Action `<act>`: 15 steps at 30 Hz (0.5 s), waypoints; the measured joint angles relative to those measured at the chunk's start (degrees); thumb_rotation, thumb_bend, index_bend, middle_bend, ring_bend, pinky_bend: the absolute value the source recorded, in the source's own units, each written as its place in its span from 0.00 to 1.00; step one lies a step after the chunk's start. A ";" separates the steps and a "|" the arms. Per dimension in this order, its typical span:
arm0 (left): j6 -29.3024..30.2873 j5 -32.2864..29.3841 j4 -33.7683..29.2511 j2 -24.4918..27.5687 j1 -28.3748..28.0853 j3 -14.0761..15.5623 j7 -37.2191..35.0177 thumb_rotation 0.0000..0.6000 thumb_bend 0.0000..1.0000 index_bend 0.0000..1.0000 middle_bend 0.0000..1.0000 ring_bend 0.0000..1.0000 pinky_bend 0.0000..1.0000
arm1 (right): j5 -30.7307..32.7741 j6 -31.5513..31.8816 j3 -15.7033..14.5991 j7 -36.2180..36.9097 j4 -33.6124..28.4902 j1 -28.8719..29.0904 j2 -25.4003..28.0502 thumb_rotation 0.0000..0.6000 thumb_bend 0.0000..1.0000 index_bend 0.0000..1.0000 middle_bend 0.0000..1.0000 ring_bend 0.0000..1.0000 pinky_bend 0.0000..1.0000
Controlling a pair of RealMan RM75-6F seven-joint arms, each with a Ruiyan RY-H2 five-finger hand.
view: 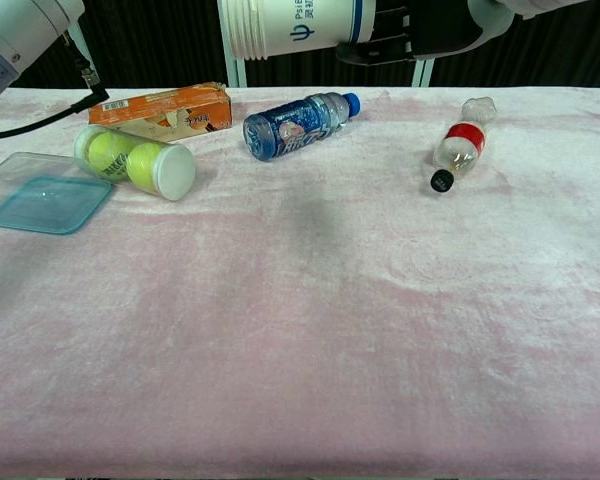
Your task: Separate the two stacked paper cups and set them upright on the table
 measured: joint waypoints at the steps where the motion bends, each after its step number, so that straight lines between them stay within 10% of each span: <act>1: 0.07 -0.04 0.09 -0.16 -0.03 -0.05 0.05 1.00 0.49 0.61 0.35 0.07 0.26 | 0.02 -0.08 0.00 0.03 0.00 -0.04 0.06 1.00 0.35 0.53 0.39 0.50 0.57; 15: 2.91 0.78 2.24 -1.52 0.08 -0.37 -1.20 1.00 0.51 0.70 0.42 0.10 0.31 | 0.17 -1.77 0.38 1.41 -0.43 -0.89 1.13 1.00 0.36 0.53 0.39 0.50 0.57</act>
